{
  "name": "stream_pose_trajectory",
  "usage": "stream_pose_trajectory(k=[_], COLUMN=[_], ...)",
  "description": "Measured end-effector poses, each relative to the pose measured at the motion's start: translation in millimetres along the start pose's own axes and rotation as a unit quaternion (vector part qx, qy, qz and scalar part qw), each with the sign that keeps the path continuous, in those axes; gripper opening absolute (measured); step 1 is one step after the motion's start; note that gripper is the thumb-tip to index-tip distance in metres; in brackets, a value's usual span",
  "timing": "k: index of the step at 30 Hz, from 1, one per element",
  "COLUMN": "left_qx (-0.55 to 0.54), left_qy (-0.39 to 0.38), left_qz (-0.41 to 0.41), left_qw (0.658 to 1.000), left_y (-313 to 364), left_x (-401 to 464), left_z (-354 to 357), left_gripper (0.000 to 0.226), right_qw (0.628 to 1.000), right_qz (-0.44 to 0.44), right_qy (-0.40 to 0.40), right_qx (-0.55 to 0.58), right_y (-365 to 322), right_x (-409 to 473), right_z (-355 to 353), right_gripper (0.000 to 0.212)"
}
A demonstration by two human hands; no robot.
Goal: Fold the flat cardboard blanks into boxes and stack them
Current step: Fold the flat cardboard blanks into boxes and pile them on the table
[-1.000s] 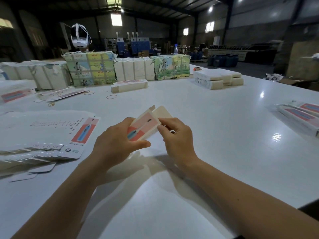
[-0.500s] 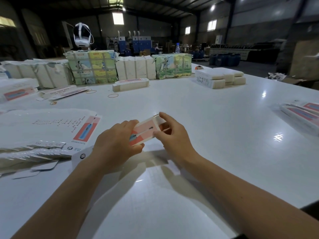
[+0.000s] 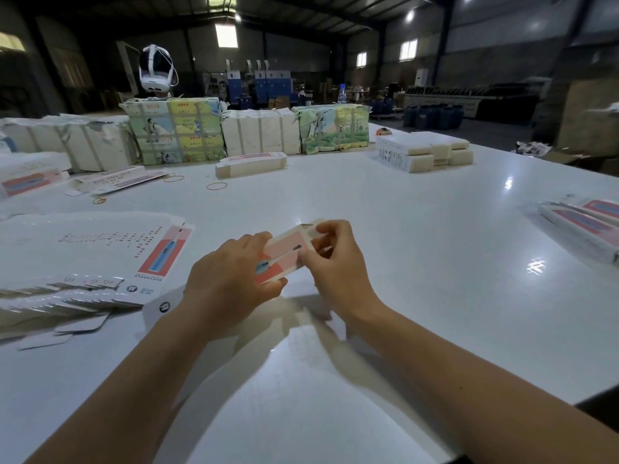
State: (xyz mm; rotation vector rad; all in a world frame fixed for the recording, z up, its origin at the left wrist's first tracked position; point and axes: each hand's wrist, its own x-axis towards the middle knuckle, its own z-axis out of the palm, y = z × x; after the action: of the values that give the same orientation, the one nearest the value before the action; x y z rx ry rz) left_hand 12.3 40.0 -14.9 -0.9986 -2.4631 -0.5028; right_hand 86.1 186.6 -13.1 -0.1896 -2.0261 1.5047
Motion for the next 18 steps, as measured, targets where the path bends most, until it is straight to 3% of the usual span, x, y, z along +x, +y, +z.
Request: stream_pose_trajectory(k=[3,12,15,16,18], left_qx=[0.002,0.023,0.022,0.015,-0.014], left_qy=[0.007,0.005,0.016,0.016,0.025], left_qz=[0.004,0.006,0.008,0.003,-0.006], left_qw=[1.0,1.0,1.0,1.0,1.0], left_y=[1,3,4,3,-1], left_x=[0,-1,-2,-2,1], left_z=[-1,7,4,2,-3], left_gripper=[0.066,0.069,0.07,0.069,0.063], right_qw=[0.999,0.999,0.998,0.993,0.98], right_qz=[0.002,0.008,-0.013,-0.027,-0.058], right_qy=[-0.024,-0.045,-0.041,-0.01,0.061], right_qx=[-0.029,0.022,-0.053,-0.117,-0.182], right_y=[0,-5,-4,-4,-3], right_x=[0,-1,2,3,9], right_z=[-1,-1,-2,-4,-10], right_gripper=[0.045,0.033,0.027,0.033,0.063])
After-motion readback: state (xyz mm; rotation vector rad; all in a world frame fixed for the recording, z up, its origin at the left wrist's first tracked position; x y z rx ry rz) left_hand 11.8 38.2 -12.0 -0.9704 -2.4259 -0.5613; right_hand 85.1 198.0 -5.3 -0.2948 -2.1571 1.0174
